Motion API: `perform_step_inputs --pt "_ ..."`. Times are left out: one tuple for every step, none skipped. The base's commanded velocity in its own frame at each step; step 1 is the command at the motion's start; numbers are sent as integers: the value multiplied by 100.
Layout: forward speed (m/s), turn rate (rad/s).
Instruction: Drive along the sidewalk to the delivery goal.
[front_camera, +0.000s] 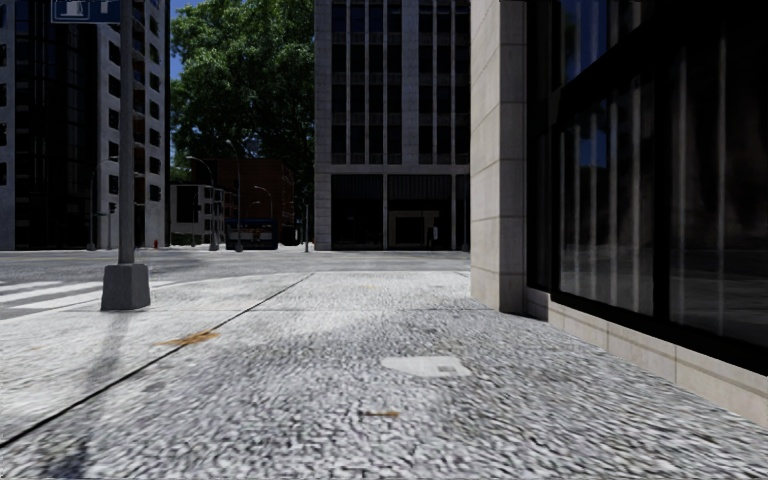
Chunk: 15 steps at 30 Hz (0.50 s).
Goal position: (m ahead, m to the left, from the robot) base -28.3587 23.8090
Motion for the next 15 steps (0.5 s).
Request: perform_step_inputs --pt "200 24" --pt "200 27" --pt "200 27" --pt "200 28" --pt "200 28" --pt "200 28" --pt "200 28" --pt "200 28" --pt "200 28" --pt "200 28" --pt "200 29" --pt "200 29" --pt "200 31" --pt "200 33" --pt "200 35"
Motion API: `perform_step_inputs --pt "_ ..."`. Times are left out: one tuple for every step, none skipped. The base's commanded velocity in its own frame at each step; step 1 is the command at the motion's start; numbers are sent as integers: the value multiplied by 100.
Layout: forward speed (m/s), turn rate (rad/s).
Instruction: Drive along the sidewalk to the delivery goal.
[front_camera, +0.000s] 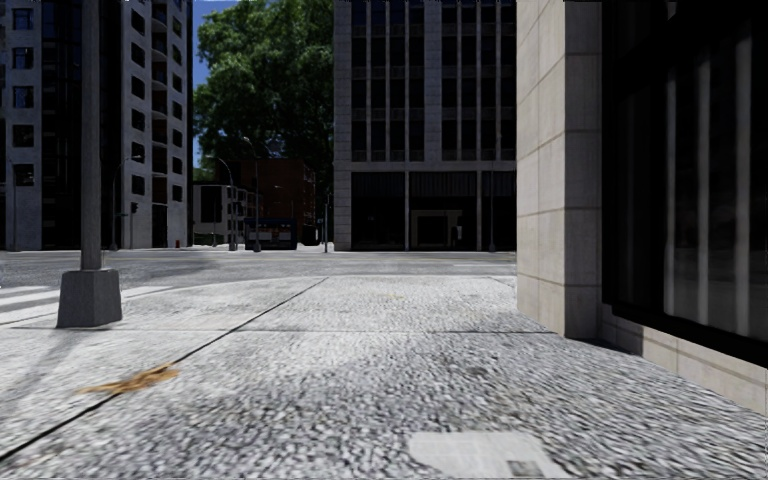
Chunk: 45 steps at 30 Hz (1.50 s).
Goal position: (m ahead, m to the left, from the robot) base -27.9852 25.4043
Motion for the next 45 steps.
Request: perform_step_inputs --pt "200 35" --pt "200 37" --pt "200 37" --pt "200 37" --pt "200 37" --pt "200 37" --pt "200 37" --pt "200 37" --pt "200 37" --pt "200 37" --pt "200 37" --pt "200 37" --pt "200 37" --pt "200 38" --pt "200 38" --pt "200 38" --pt "200 38" --pt "200 38" --pt "200 38" --pt "200 39" --pt "200 39" --pt "200 39" --pt "200 39" --pt "200 42" --pt "200 46" --pt "200 47" --pt "200 48" --pt "200 48" --pt "200 48" --pt "200 49" --pt "200 49" --pt "200 49" --pt "200 50" --pt "200 50" --pt "200 57" --pt "200 59" --pt "200 59" --pt "200 59" --pt "200 59" --pt "200 59" --pt "200 59" --pt "200 59" --pt "200 59" --pt "200 59" --pt "200 59"
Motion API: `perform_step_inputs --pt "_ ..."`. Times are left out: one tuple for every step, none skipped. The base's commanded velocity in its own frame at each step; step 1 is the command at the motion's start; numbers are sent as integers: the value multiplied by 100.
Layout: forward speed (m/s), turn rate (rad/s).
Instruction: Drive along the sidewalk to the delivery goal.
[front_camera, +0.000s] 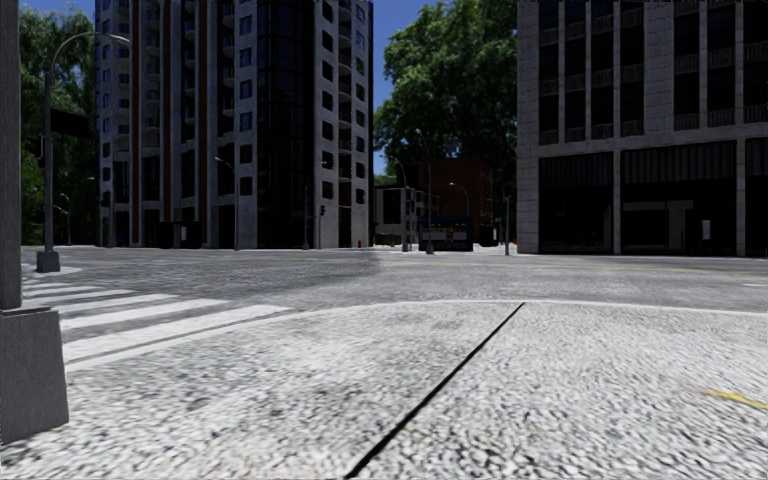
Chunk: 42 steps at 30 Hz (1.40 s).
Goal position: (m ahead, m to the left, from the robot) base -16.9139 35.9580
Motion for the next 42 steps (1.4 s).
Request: perform_step_inputs --pt "200 59" --pt "200 59" --pt "200 59" --pt "200 59" --pt "200 59" --pt "200 59" --pt "200 59" --pt "200 59" --pt "200 59" --pt "200 59" --pt "200 59" --pt "200 59" --pt "200 59" --pt "200 59" --pt "200 59" --pt "200 59" --pt "200 59" --pt "200 58" --pt "200 55" --pt "200 55" --pt "200 55" --pt "200 55" --pt "200 55" --pt "200 55" --pt "200 55" --pt "200 55" --pt "200 55" --pt "200 55" --pt "200 55" --pt "200 55" --pt "200 55" --pt "200 55" --pt "200 55" --pt "200 55" --pt "200 55" --pt "200 55" --pt "200 55" --pt "200 55" --pt "200 55" --pt "200 55" --pt "200 55" --pt "200 55"
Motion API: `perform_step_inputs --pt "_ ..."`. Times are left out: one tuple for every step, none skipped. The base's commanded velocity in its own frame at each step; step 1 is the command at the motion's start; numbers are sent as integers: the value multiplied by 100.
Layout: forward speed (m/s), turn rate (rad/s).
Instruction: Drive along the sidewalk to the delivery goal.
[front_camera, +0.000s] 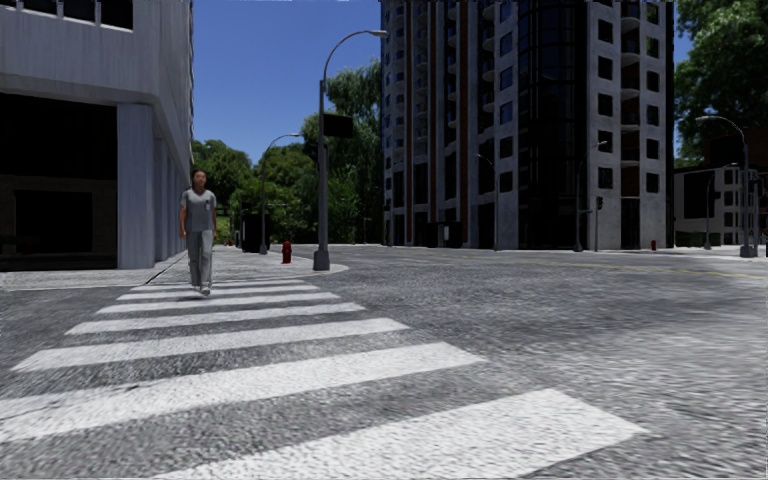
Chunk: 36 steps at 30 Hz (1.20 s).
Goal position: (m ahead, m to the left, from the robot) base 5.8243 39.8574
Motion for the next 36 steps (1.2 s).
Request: perform_step_inputs --pt "200 53" --pt "193 42" --pt "177 25" --pt "167 4" --pt "167 4" --pt "163 0" --pt "159 0" --pt "156 0" --pt "155 0" --pt "155 0" --pt "155 0" --pt "154 0" --pt "154 0" --pt "154 0" --pt "154 0" --pt "154 0" --pt "154 0" --pt "154 0" --pt "154 0" --pt "154 0" --pt "154 0" --pt "154 0" --pt "154 0" --pt "154 0" --pt "154 0" --pt "154 0" --pt "154 0" --pt "154 0" --pt "154 0" --pt "154 0" --pt "154 7" --pt "154 21" --pt "154 33" --pt "154 38" --pt "154 43" --pt "154 43"
